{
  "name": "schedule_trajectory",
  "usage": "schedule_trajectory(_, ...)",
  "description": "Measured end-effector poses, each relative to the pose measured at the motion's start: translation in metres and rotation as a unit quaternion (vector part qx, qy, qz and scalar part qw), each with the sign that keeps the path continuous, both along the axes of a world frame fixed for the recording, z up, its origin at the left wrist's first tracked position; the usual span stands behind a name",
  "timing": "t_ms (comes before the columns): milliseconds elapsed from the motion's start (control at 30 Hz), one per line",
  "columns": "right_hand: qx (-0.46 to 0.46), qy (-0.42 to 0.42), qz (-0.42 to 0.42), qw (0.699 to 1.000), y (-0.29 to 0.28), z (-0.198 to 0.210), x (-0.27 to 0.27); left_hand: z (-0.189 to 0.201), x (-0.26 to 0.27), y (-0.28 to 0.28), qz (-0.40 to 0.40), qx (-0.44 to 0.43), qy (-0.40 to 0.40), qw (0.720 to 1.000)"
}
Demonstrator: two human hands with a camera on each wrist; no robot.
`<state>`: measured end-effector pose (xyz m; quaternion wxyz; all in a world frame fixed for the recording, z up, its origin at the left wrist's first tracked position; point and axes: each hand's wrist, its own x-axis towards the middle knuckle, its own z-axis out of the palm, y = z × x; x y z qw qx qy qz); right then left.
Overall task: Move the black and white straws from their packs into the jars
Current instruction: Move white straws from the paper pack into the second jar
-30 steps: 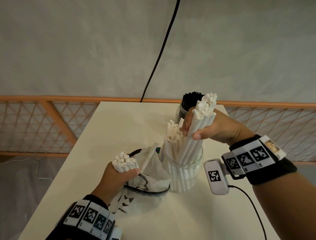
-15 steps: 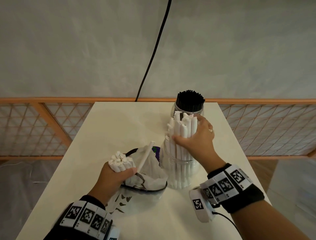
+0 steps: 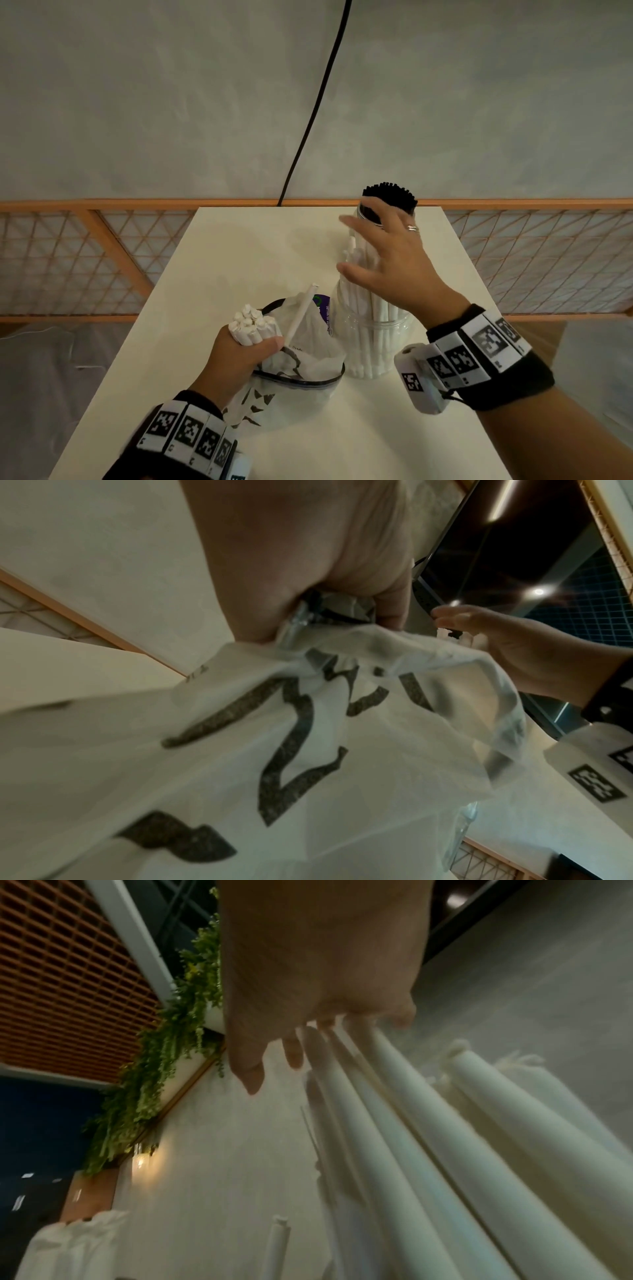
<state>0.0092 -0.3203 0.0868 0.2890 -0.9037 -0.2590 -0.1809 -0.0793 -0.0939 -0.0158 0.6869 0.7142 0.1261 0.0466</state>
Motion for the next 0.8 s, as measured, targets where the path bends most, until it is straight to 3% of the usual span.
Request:
schedule_trajectory(100, -0.083, 0.014, -0.006, 0.996, 0.002, -0.005, 0.008, 0.0, -0.001, 0.001, -0.004, 0.003, -0.006, 1.0)
schedule_trajectory(300, 0.081, -0.135, -0.064, 0.985, -0.015, -0.016, 0.001, -0.001, 0.0, 0.004, -0.009, -0.007, 0.003, 1.0)
schedule_trajectory(433, 0.149, -0.18, -0.066, 0.97, -0.019, -0.017, -0.008, -0.002, 0.002, 0.004, -0.007, -0.007, 0.008, 1.0)
schedule_trajectory(667, 0.021, -0.155, -0.063, 0.986, -0.022, -0.048, 0.003, -0.001, 0.002, 0.003, -0.001, 0.001, 0.021, 1.0)
schedule_trajectory(800, 0.03, -0.131, -0.089, 0.987, -0.023, -0.046, 0.006, -0.002, 0.003, 0.004, 0.0, 0.0, 0.023, 1.0)
